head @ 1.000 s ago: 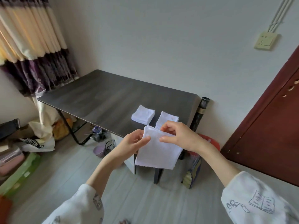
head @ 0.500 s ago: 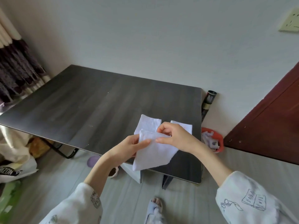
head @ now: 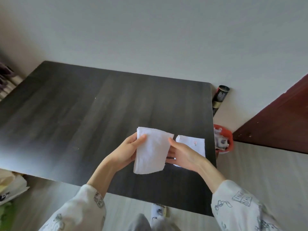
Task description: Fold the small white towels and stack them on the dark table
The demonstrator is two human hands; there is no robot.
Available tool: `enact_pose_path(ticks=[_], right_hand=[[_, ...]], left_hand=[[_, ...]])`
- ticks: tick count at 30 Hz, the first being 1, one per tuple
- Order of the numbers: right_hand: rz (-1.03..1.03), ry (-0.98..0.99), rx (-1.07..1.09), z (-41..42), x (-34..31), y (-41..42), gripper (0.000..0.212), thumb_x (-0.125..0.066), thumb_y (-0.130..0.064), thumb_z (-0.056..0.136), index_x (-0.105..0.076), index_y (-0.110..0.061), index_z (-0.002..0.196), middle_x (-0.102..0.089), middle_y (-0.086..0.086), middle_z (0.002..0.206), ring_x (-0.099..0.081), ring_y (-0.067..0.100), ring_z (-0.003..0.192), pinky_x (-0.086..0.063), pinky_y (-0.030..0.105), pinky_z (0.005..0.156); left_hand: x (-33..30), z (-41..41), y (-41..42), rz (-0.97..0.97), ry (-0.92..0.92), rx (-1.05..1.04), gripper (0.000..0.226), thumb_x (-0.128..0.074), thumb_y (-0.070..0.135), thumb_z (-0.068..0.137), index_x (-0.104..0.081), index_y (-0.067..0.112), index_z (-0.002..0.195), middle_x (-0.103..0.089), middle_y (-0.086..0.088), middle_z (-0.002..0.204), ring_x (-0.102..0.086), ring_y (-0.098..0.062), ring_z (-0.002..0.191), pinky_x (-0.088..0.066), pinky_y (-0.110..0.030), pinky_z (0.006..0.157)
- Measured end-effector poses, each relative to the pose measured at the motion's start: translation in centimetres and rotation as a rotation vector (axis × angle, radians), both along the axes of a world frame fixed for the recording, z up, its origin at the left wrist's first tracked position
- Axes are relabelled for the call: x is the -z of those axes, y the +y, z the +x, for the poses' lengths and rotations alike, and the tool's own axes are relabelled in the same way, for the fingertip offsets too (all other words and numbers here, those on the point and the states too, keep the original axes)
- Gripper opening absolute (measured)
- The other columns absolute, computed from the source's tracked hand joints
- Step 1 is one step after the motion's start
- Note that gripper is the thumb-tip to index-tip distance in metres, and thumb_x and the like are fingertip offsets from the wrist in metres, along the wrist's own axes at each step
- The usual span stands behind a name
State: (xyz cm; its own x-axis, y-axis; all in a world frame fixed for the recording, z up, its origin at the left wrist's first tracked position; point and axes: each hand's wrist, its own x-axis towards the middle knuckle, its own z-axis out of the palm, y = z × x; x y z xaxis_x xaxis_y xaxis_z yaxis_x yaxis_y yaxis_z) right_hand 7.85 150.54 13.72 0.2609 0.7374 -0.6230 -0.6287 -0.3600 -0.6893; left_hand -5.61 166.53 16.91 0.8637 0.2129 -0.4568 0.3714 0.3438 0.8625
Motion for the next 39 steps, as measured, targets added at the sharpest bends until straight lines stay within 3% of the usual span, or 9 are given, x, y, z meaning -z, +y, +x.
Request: enact_pose_path(ticks=[4, 9, 19, 21, 25, 28, 32, 39], right_hand=[[-0.118, -0.18, 0.002, 1.1, 2.6, 1.5, 0.022, -0.051, -0.03, 0.095, -0.058, -0.014, 0.108, -0.065, 0.006, 0.109, -0.063, 0.021, 0.102, -0.053, 0.035, 0.085], [-0.287, -0.386, -0.016, 1.4, 4.6, 3.8, 0.022, -0.047, -0.034, 0.096, -0.051, -0.017, 0.11, -0.06, 0.001, 0.109, -0.06, 0.015, 0.1, -0.055, 0.03, 0.081], [-0.495, -0.393, 0.04, 2.4, 6.9, 6.5, 0.018, -0.037, -0.033, 0.099, -0.044, -0.019, 0.109, -0.055, -0.002, 0.098, -0.059, 0.011, 0.084, -0.05, 0.016, 0.054], [-0.517, -0.395, 0.034, 2.6, 7.3, 6.8, 0.018, -0.037, -0.031, 0.1, -0.044, -0.018, 0.109, -0.055, 0.0, 0.101, -0.06, 0.013, 0.086, -0.051, 0.017, 0.056], [-0.571, -0.417, 0.028, 2.6, 8.4, 7.5, 0.023, -0.037, -0.031, 0.099, -0.045, -0.015, 0.114, -0.054, 0.004, 0.111, -0.059, 0.021, 0.101, -0.055, 0.03, 0.074], [-0.643, -0.508, -0.01, 2.7, 9.4, 8.1, 0.027, -0.036, -0.033, 0.099, -0.046, -0.013, 0.114, -0.057, 0.008, 0.112, -0.059, 0.022, 0.101, -0.056, 0.038, 0.084], [-0.688, -0.603, -0.05, 2.8, 10.1, 8.2, 0.019, -0.037, -0.033, 0.099, -0.046, -0.016, 0.101, -0.059, 0.01, 0.105, -0.061, 0.023, 0.094, -0.057, 0.038, 0.08], [-0.729, -0.624, -0.05, 2.6, 10.0, 7.6, 0.018, -0.043, -0.035, 0.097, -0.044, -0.019, 0.103, -0.058, 0.005, 0.105, -0.061, 0.018, 0.088, -0.055, 0.026, 0.07]], left_hand=[[3.5, 1.4, 2.8, 0.114, 0.151, 0.031, 0.032, -0.042, 0.04, 0.096, -0.053, 0.02, 0.119, -0.063, -0.008, 0.118, -0.062, -0.021, 0.108, -0.055, -0.039, 0.082], [6.9, 3.0, 6.1, 0.16, 0.316, 0.104, 0.028, -0.047, 0.035, 0.094, -0.052, 0.015, 0.114, -0.06, -0.014, 0.117, -0.062, -0.024, 0.104, -0.057, -0.044, 0.079], [10.1, 6.8, 8.7, 0.35, 0.409, 0.137, 0.021, -0.042, 0.026, 0.096, -0.055, 0.013, 0.106, -0.065, -0.01, 0.103, -0.065, -0.029, 0.094, -0.058, -0.041, 0.073], [10.5, 7.0, 8.8, 0.39, 0.42, 0.139, 0.019, -0.044, 0.026, 0.095, -0.056, 0.014, 0.103, -0.065, -0.01, 0.1, -0.065, -0.028, 0.091, -0.059, -0.041, 0.071], [11.2, 7.5, 8.9, 0.489, 0.438, 0.137, 0.018, -0.046, 0.025, 0.094, -0.057, 0.014, 0.102, -0.064, -0.008, 0.096, -0.064, -0.027, 0.089, -0.059, -0.041, 0.07], [11.6, 7.7, 8.7, 0.543, 0.44, 0.136, 0.019, -0.046, 0.026, 0.094, -0.056, 0.014, 0.105, -0.064, -0.008, 0.095, -0.063, -0.027, 0.09, -0.058, -0.042, 0.07], [12.0, 7.6, 8.5, 0.612, 0.445, 0.141, 0.025, -0.047, 0.028, 0.094, -0.05, 0.014, 0.115, -0.06, -0.006, 0.097, -0.062, -0.028, 0.088, -0.058, -0.044, 0.07], [12.4, 7.6, 8.9, 0.646, 0.431, 0.061, 0.025, -0.056, 0.022, 0.09, -0.048, 0.012, 0.111, -0.058, -0.005, 0.095, -0.062, -0.027, 0.082, -0.058, -0.042, 0.07]])
